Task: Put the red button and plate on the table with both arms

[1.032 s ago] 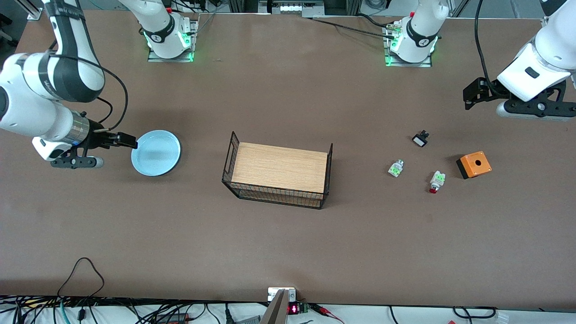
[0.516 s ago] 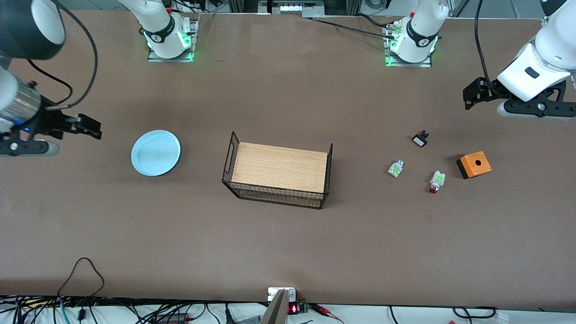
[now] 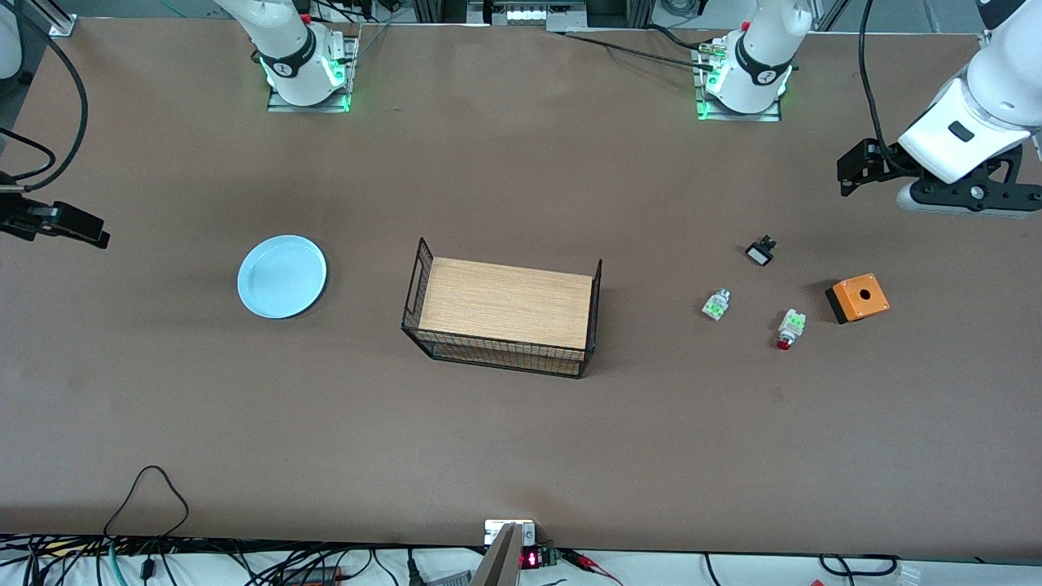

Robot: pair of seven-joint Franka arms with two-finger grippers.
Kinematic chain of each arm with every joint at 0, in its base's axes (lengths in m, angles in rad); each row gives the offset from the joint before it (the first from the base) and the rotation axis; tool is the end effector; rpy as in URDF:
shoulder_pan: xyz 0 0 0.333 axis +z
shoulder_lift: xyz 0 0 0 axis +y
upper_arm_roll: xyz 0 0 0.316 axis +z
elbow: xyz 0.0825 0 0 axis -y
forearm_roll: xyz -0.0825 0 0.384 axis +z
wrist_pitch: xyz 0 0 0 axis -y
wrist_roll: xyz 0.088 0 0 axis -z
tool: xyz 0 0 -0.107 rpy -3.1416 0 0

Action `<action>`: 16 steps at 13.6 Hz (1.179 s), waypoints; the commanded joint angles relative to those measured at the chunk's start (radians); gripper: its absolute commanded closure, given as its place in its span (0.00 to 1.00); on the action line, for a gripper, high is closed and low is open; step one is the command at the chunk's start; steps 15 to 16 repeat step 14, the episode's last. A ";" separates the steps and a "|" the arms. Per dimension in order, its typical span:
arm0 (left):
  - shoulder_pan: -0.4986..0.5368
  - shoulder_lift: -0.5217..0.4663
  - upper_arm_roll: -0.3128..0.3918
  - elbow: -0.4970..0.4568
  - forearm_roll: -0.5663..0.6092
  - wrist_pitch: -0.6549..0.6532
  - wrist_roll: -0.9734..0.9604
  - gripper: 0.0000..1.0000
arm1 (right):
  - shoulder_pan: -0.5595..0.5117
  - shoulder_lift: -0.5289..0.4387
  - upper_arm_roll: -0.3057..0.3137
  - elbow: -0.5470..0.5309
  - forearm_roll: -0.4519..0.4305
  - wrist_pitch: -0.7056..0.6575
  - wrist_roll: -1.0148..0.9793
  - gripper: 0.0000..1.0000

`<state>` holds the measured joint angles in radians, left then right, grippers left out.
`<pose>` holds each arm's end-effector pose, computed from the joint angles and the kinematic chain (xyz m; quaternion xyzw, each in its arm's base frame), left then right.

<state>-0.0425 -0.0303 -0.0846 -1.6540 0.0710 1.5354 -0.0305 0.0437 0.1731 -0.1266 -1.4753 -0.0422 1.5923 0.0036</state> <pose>0.5355 -0.0612 0.5993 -0.9972 0.0484 0.0411 0.0401 0.6046 -0.0483 0.5717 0.9983 -0.0415 -0.0286 0.0309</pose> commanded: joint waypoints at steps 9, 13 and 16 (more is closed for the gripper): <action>0.004 -0.010 -0.004 0.010 -0.016 -0.020 -0.006 0.00 | 0.002 -0.072 0.004 -0.047 0.015 -0.004 -0.019 0.00; 0.007 -0.002 -0.003 0.020 -0.016 -0.020 0.003 0.00 | 0.010 -0.066 0.012 -0.030 0.015 -0.012 -0.007 0.00; 0.007 0.001 -0.003 0.022 -0.016 -0.020 0.003 0.00 | 0.012 -0.066 0.012 -0.030 0.015 -0.012 -0.008 0.00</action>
